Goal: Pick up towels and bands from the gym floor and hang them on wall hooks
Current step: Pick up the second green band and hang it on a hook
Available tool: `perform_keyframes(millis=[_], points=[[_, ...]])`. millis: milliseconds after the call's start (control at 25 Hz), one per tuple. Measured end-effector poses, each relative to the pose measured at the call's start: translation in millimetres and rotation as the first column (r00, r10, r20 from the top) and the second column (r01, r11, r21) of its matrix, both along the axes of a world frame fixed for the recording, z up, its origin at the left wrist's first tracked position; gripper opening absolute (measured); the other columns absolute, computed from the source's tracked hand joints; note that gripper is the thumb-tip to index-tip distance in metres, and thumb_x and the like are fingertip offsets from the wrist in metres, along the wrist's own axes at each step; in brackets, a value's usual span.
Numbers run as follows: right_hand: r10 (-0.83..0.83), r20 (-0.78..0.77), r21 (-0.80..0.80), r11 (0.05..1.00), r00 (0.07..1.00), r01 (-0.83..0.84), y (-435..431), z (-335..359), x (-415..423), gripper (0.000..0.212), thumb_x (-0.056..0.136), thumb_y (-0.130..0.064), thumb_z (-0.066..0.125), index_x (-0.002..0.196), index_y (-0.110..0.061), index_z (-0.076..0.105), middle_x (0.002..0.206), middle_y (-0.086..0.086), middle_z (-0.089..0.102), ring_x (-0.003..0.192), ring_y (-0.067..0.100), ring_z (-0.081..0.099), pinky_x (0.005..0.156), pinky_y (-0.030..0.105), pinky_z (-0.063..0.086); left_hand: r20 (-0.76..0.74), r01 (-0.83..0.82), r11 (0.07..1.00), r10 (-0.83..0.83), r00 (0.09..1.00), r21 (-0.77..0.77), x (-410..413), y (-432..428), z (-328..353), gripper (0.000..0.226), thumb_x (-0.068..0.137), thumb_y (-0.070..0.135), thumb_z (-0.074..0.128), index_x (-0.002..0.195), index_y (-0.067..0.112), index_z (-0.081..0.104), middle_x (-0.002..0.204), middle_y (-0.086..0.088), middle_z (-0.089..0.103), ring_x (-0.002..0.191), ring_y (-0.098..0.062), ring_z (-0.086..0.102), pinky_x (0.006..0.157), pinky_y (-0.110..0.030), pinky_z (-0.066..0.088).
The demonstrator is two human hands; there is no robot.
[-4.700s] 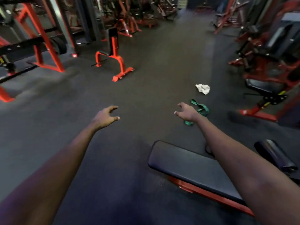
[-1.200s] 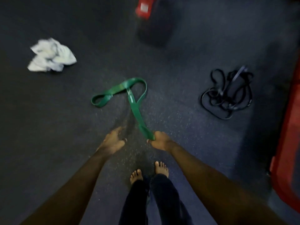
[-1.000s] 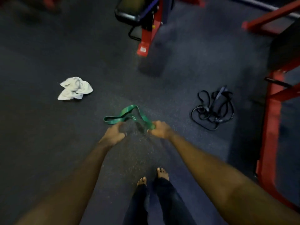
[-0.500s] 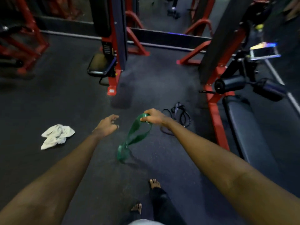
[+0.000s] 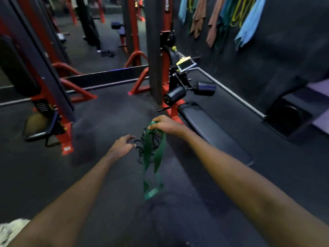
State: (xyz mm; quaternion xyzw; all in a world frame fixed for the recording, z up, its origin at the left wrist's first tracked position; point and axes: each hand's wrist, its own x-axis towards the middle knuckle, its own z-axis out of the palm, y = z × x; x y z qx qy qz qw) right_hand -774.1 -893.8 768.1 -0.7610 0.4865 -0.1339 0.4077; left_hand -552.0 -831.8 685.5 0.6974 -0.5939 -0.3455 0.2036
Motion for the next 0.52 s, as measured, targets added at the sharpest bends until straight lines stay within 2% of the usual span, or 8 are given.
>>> perform_keyframes(millis=[120, 240, 320, 400, 520], points=[[-0.123, 0.069, -0.006, 0.992, 0.990, 0.123, 1.7, 32.9, -89.1, 0.020, 0.086, -0.022, 0.066, 0.070, -0.011, 0.064, 0.061, 0.002, 0.054, 0.057, 0.012, 0.047, 0.058, 0.028, 0.037, 0.014, 0.135, 0.991, -0.134, 0.991, -0.006, -75.5, -25.8, 20.3, 0.039, 0.086, 0.017, 0.067, 0.124, 0.023, 0.061, 0.110, 0.006, 0.061, 0.107, -0.015, 0.058, 0.083, -0.024, 0.038], [-0.221, 0.101, -0.026, 0.974, 0.970, 0.224, 4.7, 55.2, -180.2, 0.029, 0.090, -0.015, 0.063, 0.061, -0.013, 0.059, 0.056, -0.005, 0.051, 0.050, 0.003, 0.044, 0.056, 0.020, 0.037, -0.005, 0.212, 0.977, -0.212, 0.977, -0.022, -143.5, -50.5, 30.6, 0.041, 0.081, 0.019, 0.068, 0.120, 0.027, 0.061, 0.110, 0.003, 0.066, 0.106, -0.015, 0.062, 0.088, -0.025, 0.045], [-0.306, 0.121, -0.040, 0.949, 0.944, 0.313, 1.8, 61.2, -250.5, 0.027, 0.089, -0.019, 0.064, 0.065, -0.007, 0.063, 0.055, -0.006, 0.053, 0.051, 0.002, 0.045, 0.060, 0.022, 0.039, -0.010, 0.275, 0.961, -0.276, 0.961, -0.040, -203.7, -65.6, 41.6, 0.041, 0.083, 0.014, 0.067, 0.123, 0.024, 0.061, 0.111, 0.002, 0.067, 0.104, -0.014, 0.063, 0.087, -0.023, 0.045], [-0.381, 0.129, -0.066, 0.918, 0.916, 0.391, -1.1, 67.6, -319.6, 0.031, 0.087, -0.026, 0.065, 0.077, 0.004, 0.066, 0.059, -0.003, 0.056, 0.055, 0.006, 0.047, 0.062, 0.027, 0.040, 0.010, 0.346, 0.937, -0.346, 0.938, -0.048, -265.3, -83.7, 51.0, 0.042, 0.082, 0.013, 0.067, 0.122, 0.025, 0.062, 0.111, 0.004, 0.065, 0.104, -0.013, 0.061, 0.089, -0.021, 0.043], [-0.489, 0.180, -0.086, 0.857, 0.854, 0.509, -1.9, 81.4, -409.7, 0.034, 0.088, -0.027, 0.065, 0.087, 0.007, 0.069, 0.065, 0.006, 0.057, 0.060, 0.013, 0.049, 0.060, 0.028, 0.040, 0.009, 0.407, 0.910, -0.408, 0.913, -0.078, -342.9, -119.6, 55.8, 0.050, 0.066, 0.026, 0.065, 0.116, 0.029, 0.061, 0.111, -0.002, 0.069, 0.105, -0.020, 0.064, 0.095, -0.031, 0.048]])
